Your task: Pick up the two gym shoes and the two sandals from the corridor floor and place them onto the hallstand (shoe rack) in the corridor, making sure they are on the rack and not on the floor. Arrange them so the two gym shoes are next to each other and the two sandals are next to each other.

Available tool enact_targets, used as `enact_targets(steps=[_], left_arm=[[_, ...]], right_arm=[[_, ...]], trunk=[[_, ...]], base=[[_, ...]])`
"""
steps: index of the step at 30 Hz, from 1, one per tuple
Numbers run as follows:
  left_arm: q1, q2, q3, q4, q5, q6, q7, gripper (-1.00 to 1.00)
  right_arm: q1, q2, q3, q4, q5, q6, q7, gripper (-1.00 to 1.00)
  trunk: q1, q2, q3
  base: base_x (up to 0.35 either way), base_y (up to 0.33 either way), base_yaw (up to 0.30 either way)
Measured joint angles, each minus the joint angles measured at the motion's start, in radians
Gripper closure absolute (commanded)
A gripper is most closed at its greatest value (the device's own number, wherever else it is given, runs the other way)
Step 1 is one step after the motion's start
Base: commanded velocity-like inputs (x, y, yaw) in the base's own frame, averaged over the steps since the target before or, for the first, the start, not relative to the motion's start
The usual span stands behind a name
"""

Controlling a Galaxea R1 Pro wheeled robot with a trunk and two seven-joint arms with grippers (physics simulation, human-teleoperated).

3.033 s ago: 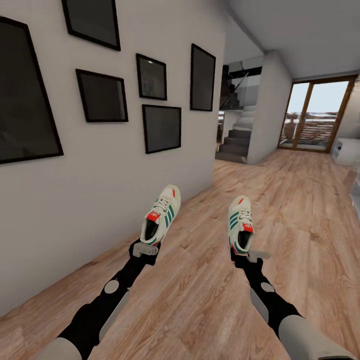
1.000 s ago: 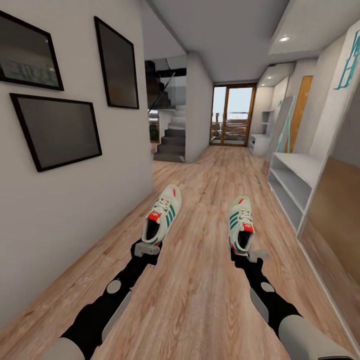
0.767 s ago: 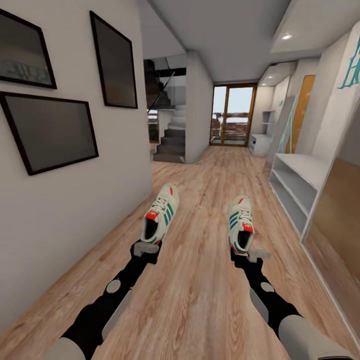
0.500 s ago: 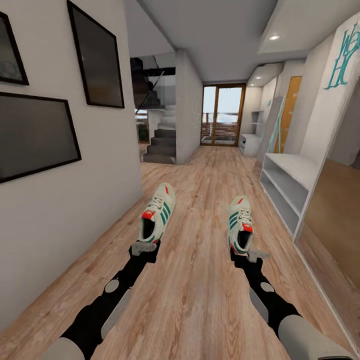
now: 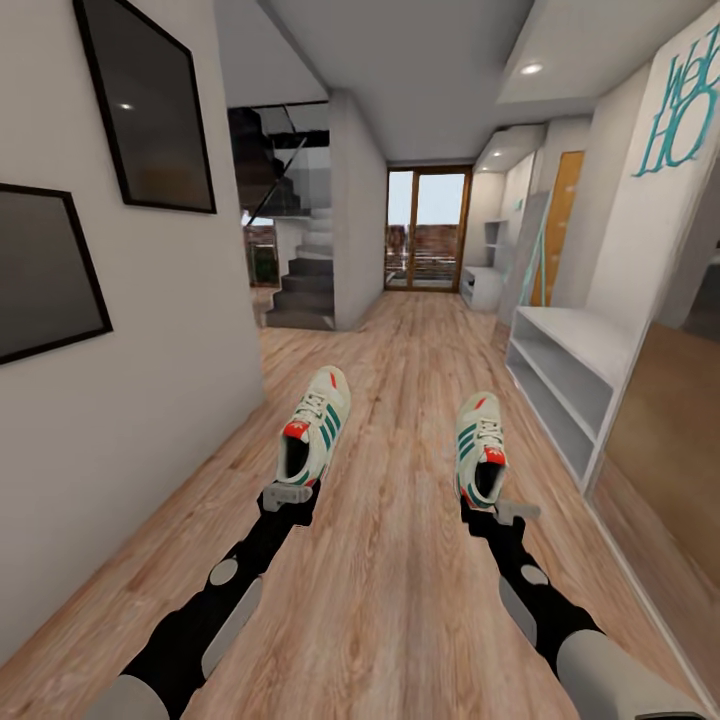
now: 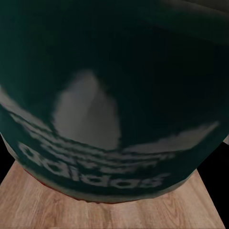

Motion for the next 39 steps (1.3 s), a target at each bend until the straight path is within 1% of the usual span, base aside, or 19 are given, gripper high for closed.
enact_targets(steps=[3, 5, 8, 10, 16, 25, 39], left_arm=[[0.0, 0.0, 0.0, 0.0, 0.001, 0.001, 0.0, 1.0], [0.0, 0.0, 0.0, 0.0, 0.0, 0.0, 0.0, 1.0], [0.0, 0.0, 0.0, 0.0, 0.001, 0.0, 0.0, 1.0], [0.0, 0.0, 0.0, 0.0, 0.001, 0.0, -0.001, 1.0], [0.0, 0.0, 0.0, 0.0, 0.001, 0.0, -0.002, 1.0], [0.0, 0.0, 0.0, 0.0, 0.001, 0.0, 0.0, 1.0], [0.0, 0.0, 0.0, 0.0, 0.001, 0.0, 0.0, 1.0]], right_arm=[[0.0, 0.0, 0.0, 0.028, -0.002, 0.0, 0.003, 1.0], [0.0, 0.0, -0.001, 0.078, -0.003, 0.0, 0.004, 1.0], [0.001, -0.001, -0.001, 0.205, -0.006, -0.001, 0.005, 1.0], [0.0, -0.001, 0.0, 0.251, -0.006, -0.001, 0.005, 1.0], [0.0, -0.001, -0.001, 0.325, -0.006, -0.001, 0.004, 1.0], [0.0, -0.003, -0.001, 0.358, -0.005, 0.003, 0.001, 1.0], [0.0, -0.002, -0.002, 0.359, -0.005, 0.005, 0.001, 1.0]], trunk=[[0.0, 0.0, 0.0], [0.0, 0.0, 0.0], [0.0, 0.0, 0.0], [0.0, 0.0, 0.0], [0.0, 0.0, 0.0], [0.0, 0.0, 0.0], [0.0, 0.0, 0.0]], base=[[0.346, 0.0, -0.001], [0.346, 0.0, 0.0], [0.346, 0.0, 0.0], [0.346, 0.0, 0.0], [0.346, 0.0, 0.0], [0.346, 0.0, 0.0], [0.346, 0.0, 0.0]])
